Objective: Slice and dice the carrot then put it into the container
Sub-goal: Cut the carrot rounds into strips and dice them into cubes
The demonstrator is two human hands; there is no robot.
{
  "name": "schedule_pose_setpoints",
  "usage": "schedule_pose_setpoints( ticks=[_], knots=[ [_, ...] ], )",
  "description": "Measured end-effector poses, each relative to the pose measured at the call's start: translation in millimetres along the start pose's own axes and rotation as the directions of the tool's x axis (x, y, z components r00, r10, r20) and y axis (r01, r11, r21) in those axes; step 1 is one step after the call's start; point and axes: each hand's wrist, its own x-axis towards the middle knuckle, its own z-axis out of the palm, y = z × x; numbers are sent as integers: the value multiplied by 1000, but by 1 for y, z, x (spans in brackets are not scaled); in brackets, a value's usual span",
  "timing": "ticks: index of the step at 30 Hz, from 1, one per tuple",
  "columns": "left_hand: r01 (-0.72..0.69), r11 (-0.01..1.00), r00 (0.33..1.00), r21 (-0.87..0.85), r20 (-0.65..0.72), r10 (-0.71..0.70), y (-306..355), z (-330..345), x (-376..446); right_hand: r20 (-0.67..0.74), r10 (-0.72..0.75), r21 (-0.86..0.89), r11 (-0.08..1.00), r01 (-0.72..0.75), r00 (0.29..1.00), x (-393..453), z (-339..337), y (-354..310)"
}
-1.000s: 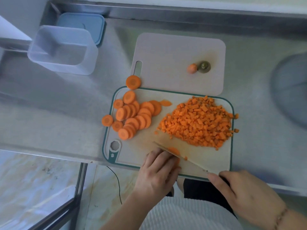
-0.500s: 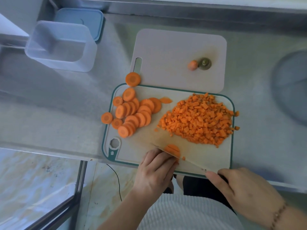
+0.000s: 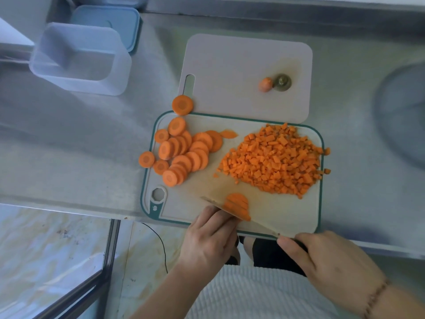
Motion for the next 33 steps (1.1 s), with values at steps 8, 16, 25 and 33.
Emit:
schedule_pose_setpoints(
  ticks=[8,16,25,33],
  knots=[
    [13,1000,1000,-15,6,-13,-2,0,0,-22,-63,-28,998,62,998,20,10,-26],
    [37,999,999,-1,-32,-37,2,2,-3,1,-33,44,998,33,999,-1,8,-8],
    [45,999,999,-14,-3,-45,2,1,-6,-57,-96,117,988,102,994,25,9,-34],
    [-16,998,1000,59,-18,17,-1,1,-4,-82,-48,14,999,50,995,5,0,0]
  ],
)
